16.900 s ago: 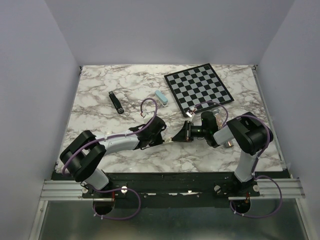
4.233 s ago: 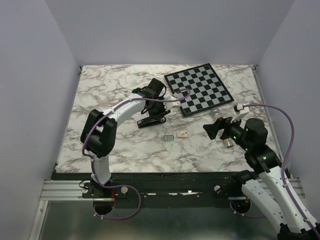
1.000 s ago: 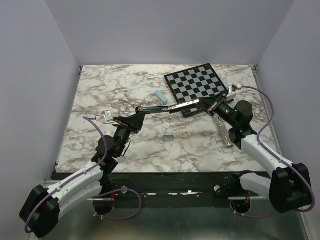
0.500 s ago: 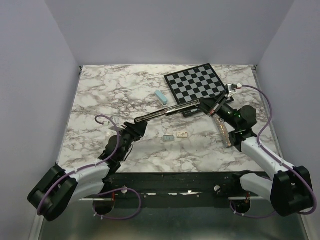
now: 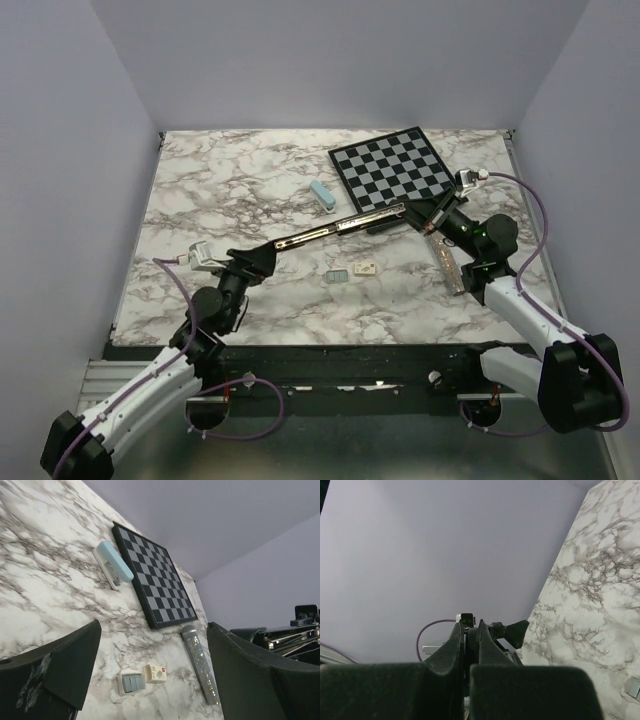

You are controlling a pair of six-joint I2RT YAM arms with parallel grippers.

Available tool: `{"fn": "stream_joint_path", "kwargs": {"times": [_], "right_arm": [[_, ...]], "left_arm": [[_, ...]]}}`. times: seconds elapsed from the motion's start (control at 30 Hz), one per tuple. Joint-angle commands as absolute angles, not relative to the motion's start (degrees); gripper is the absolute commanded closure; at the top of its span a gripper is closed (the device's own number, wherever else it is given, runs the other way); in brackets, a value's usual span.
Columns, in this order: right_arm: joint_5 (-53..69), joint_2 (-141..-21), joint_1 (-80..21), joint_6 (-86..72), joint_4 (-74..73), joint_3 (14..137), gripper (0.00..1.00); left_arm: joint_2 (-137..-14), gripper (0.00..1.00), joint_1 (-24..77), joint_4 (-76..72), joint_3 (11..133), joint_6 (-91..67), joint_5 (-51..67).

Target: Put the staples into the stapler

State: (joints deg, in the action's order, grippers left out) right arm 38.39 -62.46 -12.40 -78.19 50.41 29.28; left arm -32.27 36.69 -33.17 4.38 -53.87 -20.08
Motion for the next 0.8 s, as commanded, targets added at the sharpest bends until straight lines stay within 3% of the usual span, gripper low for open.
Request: {"fn": "stream_joint_path", "kwargs": {"times": [0.0,0.17,0.3,0.47,0.67,0.77], "right_arm": [[38.32,-61.44,-11.16,-77.35,52.04,29.27,0.99],[38.41,-60.91,-10.37,-76.29,50.19,29.27,0.99],[38.58,-60.29,-10.28,-74.36,48.08,29.97,0.99],[38.32,-58.98,-10.28,-70.58,43.16,30.59,0.99],[38.58,-58.97,-10.46,-70.31,42.71,29.97,0.99],[38.85,-58.80,-10.37,-70.58,43.07,29.62,0.99]], "left_arm": [[-18.74,0.05,36.30,-8.03,7.38,-52.03,-35.22],[-9.42,0.03,36.21,2.27,9.93,-51.78,-42.45],[-9.14,0.01,36.21,-4.20,11.42,-39.58,-38.60],[-20.43,0.01,36.21,-15.55,19.93,-20.25,-14.46],[-40.03,0.01,36.65,-10.73,35.76,-4.50,15.58],[-46.90,0.01,38.40,-8.97,41.03,-0.36,20.82]]}}
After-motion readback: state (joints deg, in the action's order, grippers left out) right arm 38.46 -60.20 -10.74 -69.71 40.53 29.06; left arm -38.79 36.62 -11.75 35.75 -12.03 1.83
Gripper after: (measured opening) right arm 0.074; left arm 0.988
